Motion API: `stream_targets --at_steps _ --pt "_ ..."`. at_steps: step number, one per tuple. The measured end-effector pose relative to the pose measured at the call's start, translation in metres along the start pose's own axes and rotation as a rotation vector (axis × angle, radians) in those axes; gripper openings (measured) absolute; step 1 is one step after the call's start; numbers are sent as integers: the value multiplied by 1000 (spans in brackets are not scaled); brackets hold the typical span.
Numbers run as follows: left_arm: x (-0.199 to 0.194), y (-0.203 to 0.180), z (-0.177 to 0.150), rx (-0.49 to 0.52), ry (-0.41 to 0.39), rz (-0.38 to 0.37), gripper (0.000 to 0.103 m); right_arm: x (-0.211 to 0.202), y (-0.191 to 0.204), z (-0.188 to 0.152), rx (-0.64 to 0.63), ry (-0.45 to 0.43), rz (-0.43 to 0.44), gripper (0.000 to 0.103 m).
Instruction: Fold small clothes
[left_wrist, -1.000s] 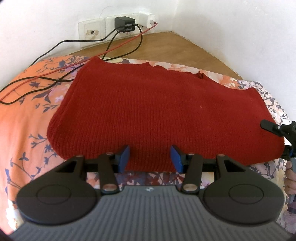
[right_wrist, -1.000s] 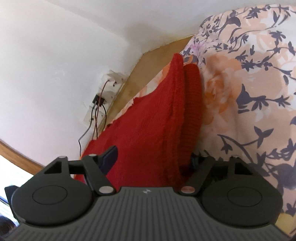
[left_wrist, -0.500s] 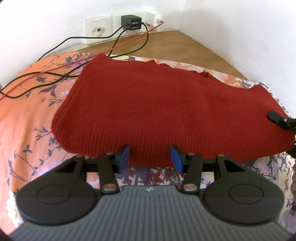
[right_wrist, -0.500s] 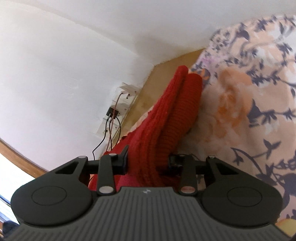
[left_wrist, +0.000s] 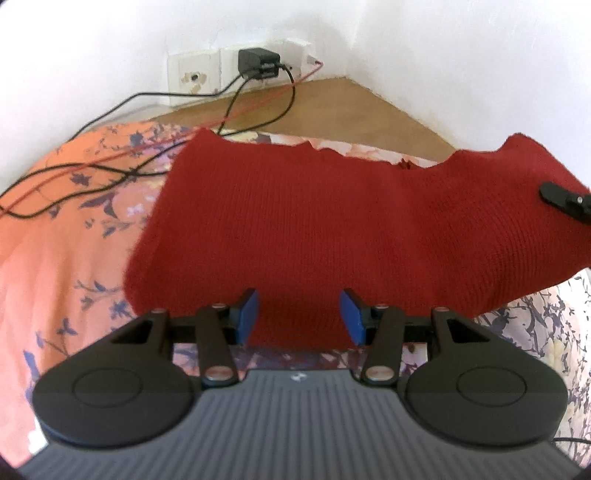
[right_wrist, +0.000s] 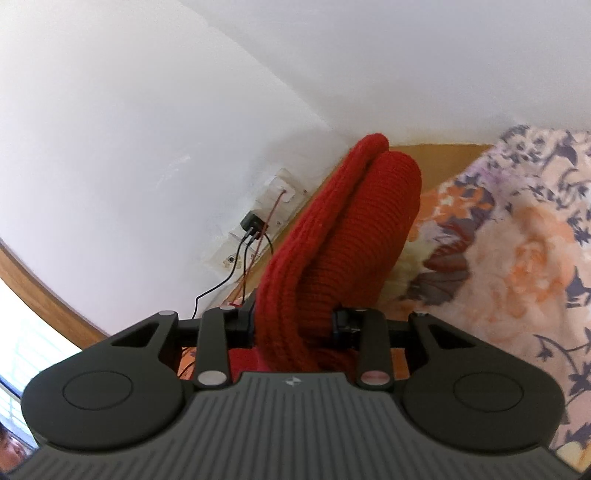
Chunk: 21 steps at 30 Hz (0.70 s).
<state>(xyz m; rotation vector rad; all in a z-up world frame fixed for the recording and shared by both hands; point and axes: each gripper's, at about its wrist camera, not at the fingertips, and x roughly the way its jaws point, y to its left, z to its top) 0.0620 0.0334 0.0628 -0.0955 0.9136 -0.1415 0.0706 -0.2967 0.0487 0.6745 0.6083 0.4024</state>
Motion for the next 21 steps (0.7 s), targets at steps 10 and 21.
stream_targets --at_steps 10,21 --pt "-10 35 5 -30 -29 -27 51 33 68 -4 -102 44 -37 37" --pt "-20 79 2 -99 -47 -31 51 99 132 -39 -316 175 -95 37"
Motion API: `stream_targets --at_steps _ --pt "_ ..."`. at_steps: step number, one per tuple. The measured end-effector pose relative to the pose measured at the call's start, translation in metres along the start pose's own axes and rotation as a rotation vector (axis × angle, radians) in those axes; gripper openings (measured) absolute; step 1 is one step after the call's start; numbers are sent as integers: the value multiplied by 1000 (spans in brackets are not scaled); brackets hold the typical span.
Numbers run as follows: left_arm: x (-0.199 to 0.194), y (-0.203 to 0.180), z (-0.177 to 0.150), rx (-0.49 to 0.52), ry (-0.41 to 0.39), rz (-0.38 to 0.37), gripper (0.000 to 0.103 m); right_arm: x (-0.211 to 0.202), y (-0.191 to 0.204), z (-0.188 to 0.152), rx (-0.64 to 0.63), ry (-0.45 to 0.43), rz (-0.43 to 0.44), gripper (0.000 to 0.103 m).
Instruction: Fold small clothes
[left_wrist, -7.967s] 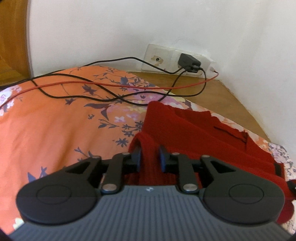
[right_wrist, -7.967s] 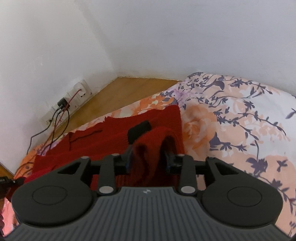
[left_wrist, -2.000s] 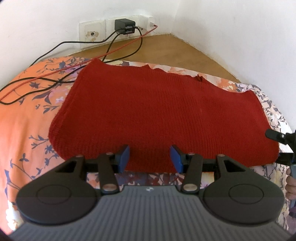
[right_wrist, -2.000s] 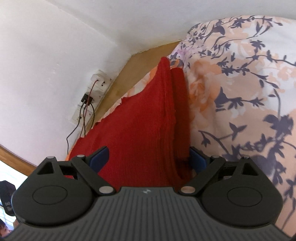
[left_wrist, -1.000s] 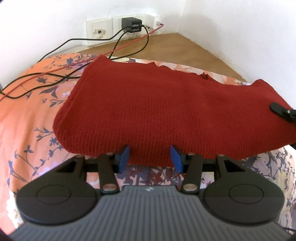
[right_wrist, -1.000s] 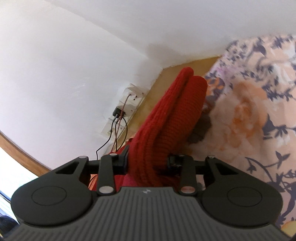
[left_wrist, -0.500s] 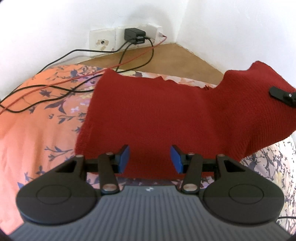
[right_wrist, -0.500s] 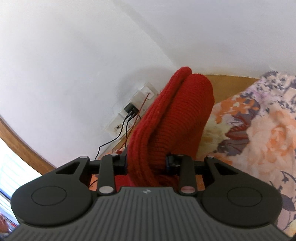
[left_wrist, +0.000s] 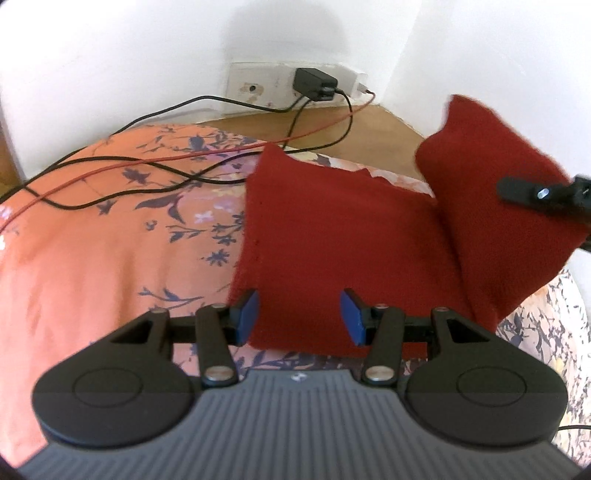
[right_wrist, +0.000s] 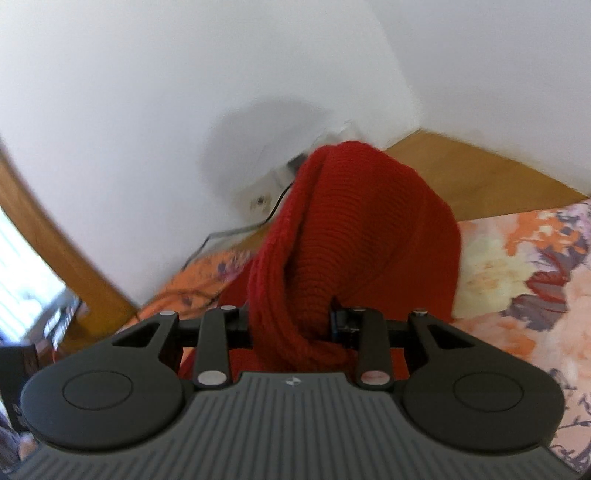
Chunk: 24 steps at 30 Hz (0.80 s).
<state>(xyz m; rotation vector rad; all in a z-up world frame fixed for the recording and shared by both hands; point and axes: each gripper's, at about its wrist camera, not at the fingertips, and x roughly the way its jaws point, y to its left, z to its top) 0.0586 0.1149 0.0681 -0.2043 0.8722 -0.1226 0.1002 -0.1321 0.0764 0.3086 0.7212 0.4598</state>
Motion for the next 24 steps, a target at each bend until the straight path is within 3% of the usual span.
stream_targets --at_steps 9,14,24 --pt "-3 33 2 -43 -9 -9 51 62 35 -19 -91 134 -30 40" --pt "-6 51 4 -68 -10 -17 51 73 48 -23 -107 146 -27 55" --pt "-9 68 9 -63 -15 -49 51 67 61 -32 -84 89 -59 67"
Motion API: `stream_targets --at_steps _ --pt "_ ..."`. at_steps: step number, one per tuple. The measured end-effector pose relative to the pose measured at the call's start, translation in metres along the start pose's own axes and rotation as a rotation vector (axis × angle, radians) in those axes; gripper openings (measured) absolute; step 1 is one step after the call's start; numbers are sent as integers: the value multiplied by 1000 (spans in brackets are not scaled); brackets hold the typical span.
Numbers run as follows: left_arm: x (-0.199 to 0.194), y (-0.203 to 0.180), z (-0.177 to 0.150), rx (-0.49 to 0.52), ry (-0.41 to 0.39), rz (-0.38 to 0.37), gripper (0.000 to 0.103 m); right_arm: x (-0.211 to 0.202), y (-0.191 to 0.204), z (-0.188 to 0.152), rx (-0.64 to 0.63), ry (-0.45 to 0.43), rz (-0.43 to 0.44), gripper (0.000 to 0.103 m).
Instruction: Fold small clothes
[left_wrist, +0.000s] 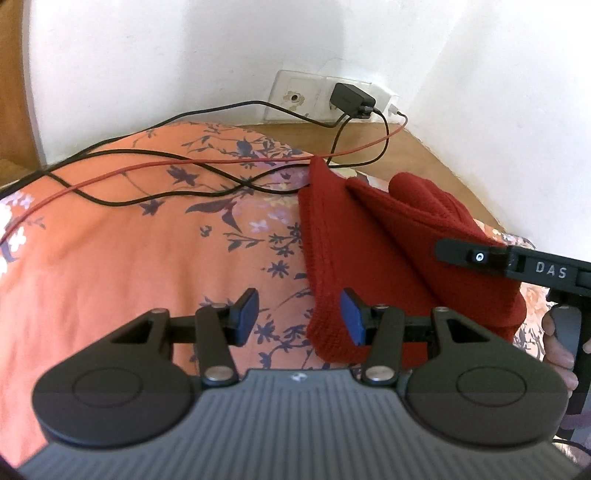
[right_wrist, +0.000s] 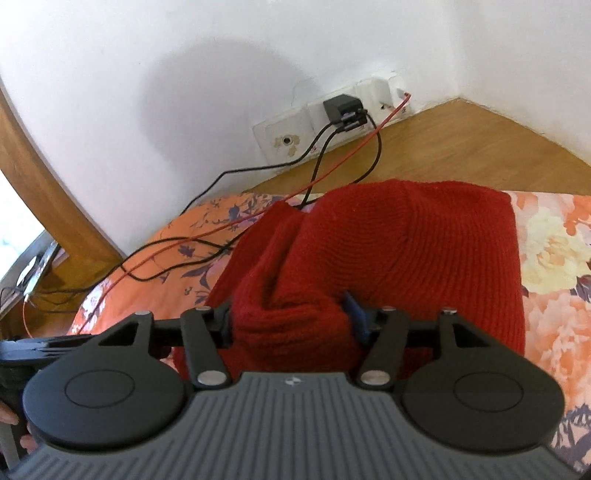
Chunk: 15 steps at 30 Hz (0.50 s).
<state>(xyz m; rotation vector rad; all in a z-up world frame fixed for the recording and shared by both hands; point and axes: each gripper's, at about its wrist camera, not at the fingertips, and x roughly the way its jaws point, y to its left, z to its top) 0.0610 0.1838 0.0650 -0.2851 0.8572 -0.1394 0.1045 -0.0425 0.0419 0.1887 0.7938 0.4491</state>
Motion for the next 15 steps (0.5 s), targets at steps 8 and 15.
stream_targets --at_steps 8,15 --pt "-9 -1 2 45 -19 -35 51 -37 23 -12 -33 -102 -9 69" --pt "-14 -8 2 86 -34 -64 51 -72 14 -19 55 -178 8 69"
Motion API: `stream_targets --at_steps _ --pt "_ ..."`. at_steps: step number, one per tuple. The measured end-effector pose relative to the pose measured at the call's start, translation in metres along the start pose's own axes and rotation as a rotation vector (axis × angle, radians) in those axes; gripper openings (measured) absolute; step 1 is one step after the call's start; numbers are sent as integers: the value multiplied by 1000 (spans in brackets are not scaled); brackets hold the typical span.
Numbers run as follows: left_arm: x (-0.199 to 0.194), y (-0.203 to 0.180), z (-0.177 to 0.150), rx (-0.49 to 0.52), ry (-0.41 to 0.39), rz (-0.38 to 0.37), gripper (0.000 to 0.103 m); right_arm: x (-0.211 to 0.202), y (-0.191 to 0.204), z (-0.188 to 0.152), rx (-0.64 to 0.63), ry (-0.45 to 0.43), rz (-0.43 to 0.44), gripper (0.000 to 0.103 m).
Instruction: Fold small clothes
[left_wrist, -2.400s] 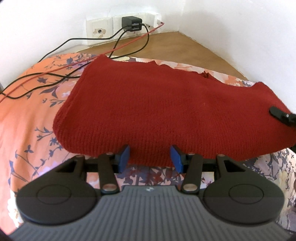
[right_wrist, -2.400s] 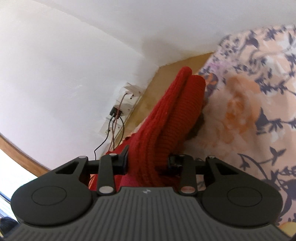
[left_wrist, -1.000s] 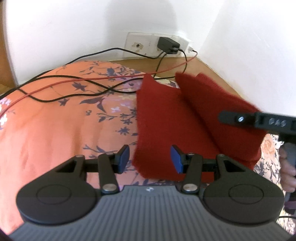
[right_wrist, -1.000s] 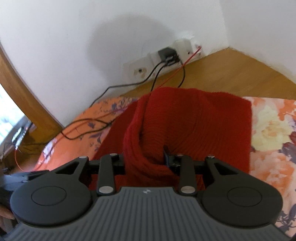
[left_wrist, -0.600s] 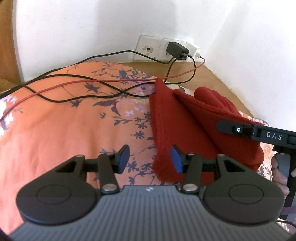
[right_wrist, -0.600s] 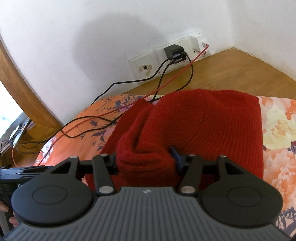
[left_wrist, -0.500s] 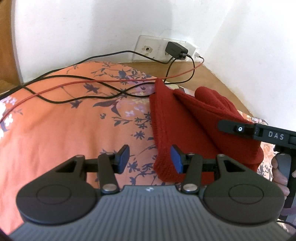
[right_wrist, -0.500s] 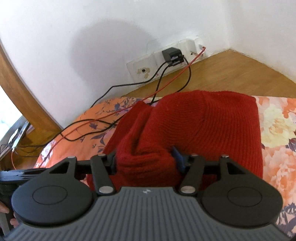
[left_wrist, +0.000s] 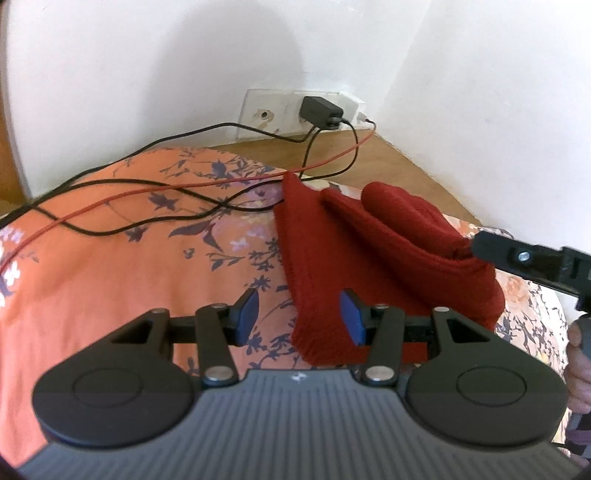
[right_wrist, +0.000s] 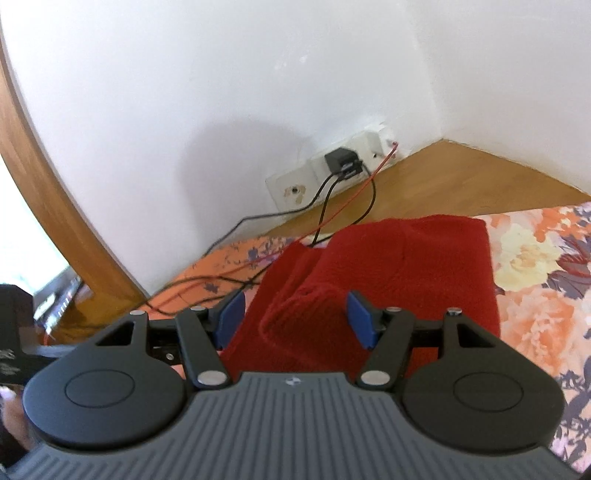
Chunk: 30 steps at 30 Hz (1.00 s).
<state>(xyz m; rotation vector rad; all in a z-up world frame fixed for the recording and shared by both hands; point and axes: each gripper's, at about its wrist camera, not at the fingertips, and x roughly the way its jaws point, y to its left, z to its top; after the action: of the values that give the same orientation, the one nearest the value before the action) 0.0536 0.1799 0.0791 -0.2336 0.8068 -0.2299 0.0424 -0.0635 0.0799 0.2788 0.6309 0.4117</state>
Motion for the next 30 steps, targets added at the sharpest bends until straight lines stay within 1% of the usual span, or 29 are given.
stream_targets --at_steps 4,7,11,14,17,20,23,24,25,27,30 --pt "5 -6 7 -4 13 -32 51 -19 -13 5 34 -49 -13 69" --pt "11 -12 16 -22 21 -53 51 -26 -33 9 77 -84 -46 69" --pt "19 -22 31 -49 34 -68 51 -23 -65 9 143 -91 -108 68" --pt "27 -28 43 -74 55 -88 51 -16 -84 3 164 -68 -151 68" --pt "38 -36 54 -98 68 -101 51 -8 -91 -3 152 -35 -136 67" --pt "51 -44 60 -117 88 -113 51 3 -91 -9 134 -2 -96 67" --pt "68 -51 63 -152 120 -132 51 8 -84 -15 80 2 -102 67" --pt "73 -52 63 -163 129 -137 55 9 -82 -16 61 2 -105 67" --pt "78 -54 63 -172 134 -143 62 9 -80 -17 46 4 -106 67" --pt "84 -57 62 -173 124 -160 62 10 -79 -17 29 9 -107 67" --pt "93 -63 62 -168 131 -170 62 10 -80 -17 21 15 -99 67"
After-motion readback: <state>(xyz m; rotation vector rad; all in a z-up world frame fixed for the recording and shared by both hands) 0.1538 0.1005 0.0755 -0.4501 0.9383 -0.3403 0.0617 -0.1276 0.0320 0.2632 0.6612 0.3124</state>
